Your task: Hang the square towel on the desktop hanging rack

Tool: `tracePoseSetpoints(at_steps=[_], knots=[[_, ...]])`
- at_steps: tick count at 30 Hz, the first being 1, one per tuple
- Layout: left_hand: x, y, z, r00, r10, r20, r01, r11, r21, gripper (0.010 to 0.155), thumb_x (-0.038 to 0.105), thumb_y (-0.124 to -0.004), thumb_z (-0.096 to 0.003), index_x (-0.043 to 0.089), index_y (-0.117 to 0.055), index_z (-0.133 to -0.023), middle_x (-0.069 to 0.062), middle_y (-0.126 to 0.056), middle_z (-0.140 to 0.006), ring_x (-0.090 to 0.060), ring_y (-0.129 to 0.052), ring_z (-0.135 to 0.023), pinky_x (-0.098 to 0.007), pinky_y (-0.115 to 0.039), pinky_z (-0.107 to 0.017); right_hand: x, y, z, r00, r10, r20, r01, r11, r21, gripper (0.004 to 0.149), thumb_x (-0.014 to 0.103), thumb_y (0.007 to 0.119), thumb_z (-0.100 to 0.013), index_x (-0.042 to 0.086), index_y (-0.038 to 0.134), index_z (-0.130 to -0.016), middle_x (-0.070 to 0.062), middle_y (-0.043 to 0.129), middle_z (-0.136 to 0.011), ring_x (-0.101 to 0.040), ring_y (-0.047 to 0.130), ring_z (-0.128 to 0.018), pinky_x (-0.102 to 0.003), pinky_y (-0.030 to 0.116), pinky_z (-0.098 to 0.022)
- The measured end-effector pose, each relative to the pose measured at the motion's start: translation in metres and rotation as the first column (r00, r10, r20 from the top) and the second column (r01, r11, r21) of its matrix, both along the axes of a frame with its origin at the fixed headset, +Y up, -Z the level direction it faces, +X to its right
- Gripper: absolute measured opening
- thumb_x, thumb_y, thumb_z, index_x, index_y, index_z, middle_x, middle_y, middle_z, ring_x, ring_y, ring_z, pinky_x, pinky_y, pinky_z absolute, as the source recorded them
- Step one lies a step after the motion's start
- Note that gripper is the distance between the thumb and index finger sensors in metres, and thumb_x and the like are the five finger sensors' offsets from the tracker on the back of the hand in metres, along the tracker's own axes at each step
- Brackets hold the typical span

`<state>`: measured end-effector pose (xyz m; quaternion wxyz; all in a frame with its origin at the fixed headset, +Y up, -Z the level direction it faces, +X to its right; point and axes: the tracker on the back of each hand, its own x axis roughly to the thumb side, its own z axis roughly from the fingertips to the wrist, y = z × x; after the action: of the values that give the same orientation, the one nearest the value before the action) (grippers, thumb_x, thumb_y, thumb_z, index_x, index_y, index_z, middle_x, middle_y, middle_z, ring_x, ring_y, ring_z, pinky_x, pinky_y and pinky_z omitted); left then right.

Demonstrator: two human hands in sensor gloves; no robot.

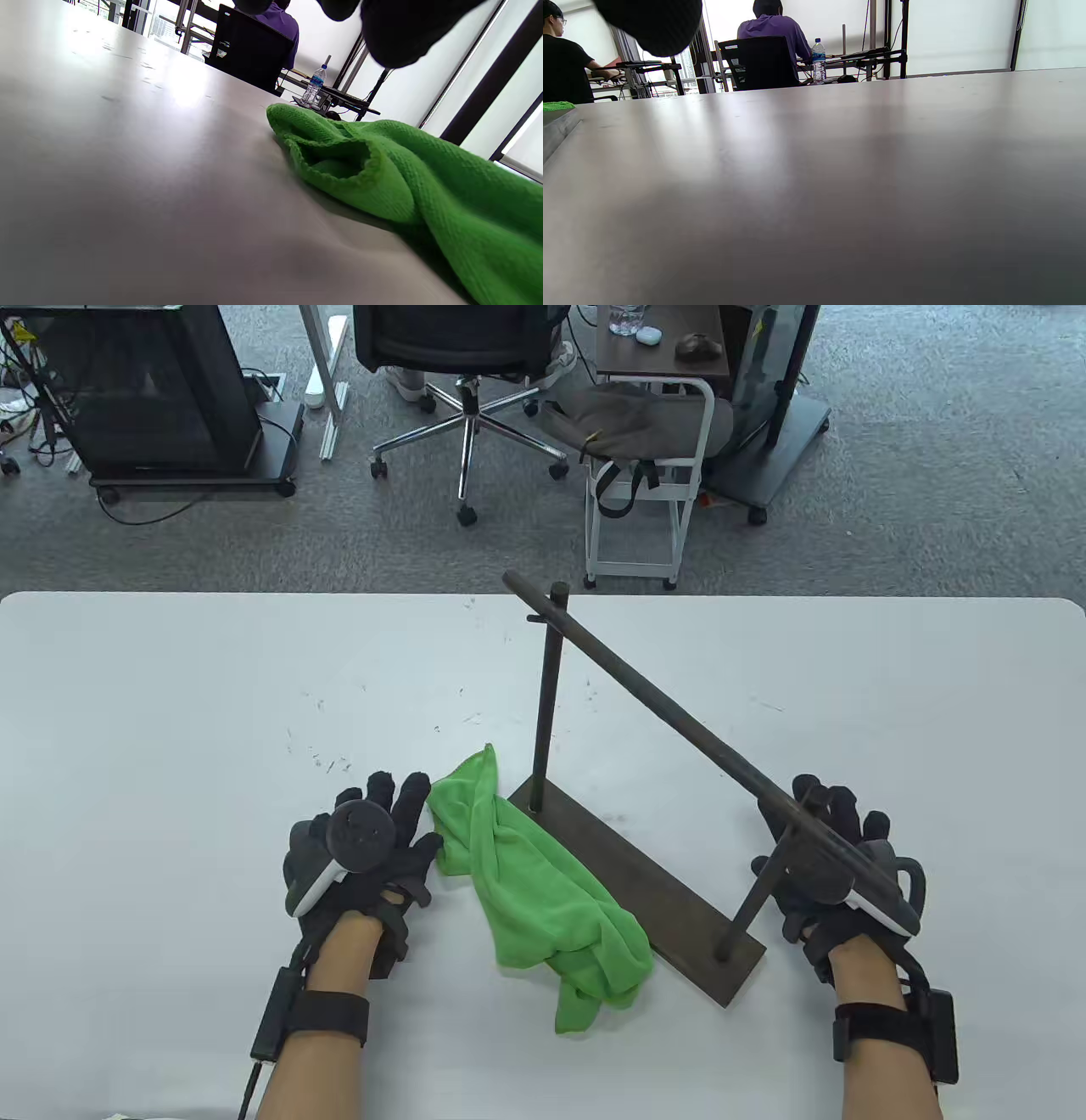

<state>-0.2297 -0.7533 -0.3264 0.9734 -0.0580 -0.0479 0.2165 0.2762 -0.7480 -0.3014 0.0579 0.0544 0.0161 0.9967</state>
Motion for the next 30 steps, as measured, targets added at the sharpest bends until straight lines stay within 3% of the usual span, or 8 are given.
tracePoseSetpoints(at_steps=[30], knots=[[-0.0013,-0.0042,-0.0010,1.000,0.024,0.002,-0.024,0.998,-0.062,0.072,0.050,-0.077,-0.0516,0.037,-0.041,-0.113,-0.011,-0.029,-0.118,-0.060,-0.027,-0.106,-0.076,-0.019,-0.063,-0.0076,0.0014,-0.0051,0.998,0.065,0.013,-0.064,0.997,-0.037,0.075,0.056,0.070,-0.051,0.048,0.012,-0.097,-0.005,0.009,-0.116,-0.048,0.020,-0.104,-0.074,0.018,-0.063]])
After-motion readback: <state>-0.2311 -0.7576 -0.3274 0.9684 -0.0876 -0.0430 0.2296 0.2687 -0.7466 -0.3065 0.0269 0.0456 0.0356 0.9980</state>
